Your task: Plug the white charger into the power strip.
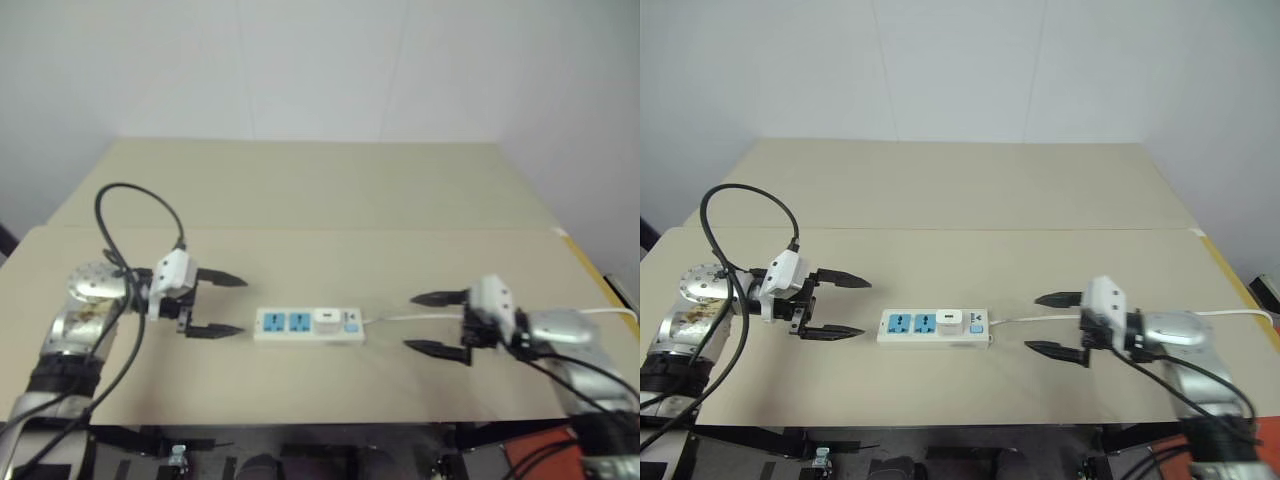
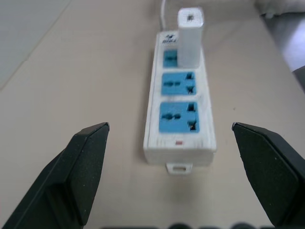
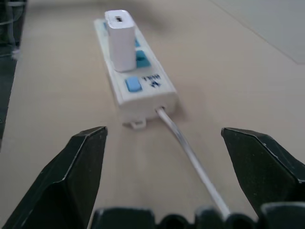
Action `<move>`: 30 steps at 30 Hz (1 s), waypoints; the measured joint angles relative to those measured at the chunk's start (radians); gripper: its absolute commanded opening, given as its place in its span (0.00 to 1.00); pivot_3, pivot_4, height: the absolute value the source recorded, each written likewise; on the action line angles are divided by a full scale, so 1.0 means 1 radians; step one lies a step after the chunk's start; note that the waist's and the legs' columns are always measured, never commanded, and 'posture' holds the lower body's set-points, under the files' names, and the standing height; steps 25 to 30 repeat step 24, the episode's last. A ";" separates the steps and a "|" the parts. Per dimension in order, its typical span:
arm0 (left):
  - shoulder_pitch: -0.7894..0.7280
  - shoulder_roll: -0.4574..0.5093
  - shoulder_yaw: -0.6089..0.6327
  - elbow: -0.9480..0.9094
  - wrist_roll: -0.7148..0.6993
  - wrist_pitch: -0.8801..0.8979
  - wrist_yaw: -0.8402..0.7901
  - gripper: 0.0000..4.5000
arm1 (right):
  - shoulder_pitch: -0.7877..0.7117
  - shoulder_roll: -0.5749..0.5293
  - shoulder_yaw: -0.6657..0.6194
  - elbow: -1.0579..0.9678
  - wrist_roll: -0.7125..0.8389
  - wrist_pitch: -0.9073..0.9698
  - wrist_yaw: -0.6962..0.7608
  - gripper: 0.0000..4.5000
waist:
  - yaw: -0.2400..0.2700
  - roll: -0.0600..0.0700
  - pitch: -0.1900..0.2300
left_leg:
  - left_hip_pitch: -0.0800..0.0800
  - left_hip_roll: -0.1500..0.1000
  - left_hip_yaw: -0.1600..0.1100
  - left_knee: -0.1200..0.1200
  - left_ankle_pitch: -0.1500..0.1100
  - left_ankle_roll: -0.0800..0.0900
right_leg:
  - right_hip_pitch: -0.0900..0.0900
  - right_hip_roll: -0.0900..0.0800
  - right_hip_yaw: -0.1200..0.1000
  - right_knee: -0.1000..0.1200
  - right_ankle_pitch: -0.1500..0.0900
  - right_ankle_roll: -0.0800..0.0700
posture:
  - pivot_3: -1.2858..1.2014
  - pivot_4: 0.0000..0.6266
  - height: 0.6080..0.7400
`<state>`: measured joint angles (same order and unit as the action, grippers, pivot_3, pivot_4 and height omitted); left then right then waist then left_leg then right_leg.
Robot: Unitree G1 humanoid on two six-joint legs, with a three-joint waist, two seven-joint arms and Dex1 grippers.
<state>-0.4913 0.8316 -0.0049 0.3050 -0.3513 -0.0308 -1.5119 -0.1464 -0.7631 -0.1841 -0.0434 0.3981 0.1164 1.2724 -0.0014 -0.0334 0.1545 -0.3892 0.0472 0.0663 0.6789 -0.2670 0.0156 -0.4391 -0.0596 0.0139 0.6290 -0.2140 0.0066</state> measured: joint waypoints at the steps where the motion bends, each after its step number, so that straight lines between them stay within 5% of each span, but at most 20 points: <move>1: 0.009 0.009 0.009 -0.017 0.000 0.014 0.010 1.00 | 0.028 -0.014 -0.031 -0.014 0.011 0.012 -0.012 0.99 | -0.001 0.000 0.000 | 0.000 0.000 0.000 0.000 0.000 0.000 | 0.000 0.000 0.000 0.000 -0.001 0.001 | 0.52 0.24 1.00; 9: 0.141 0.096 0.086 -0.120 -0.027 0.075 0.026 1.00 | 0.140 -0.057 -0.172 -0.093 0.063 0.055 -0.059 0.99 | -0.011 0.000 0.001 | 0.004 0.001 0.001 0.000 0.000 0.000 | 0.001 0.001 0.002 0.001 -0.003 0.005 | 0.52 0.24 1.00; 30: 0.207 0.117 0.129 -0.197 -0.048 0.103 0.050 1.00 | 0.088 -0.065 -0.130 -0.081 0.064 0.060 -0.053 0.99 | -0.007 -0.001 0.001 | 0.003 0.001 0.001 0.001 0.000 0.000 | 0.001 0.001 0.002 0.001 -0.002 0.003 | 0.52 0.24 1.00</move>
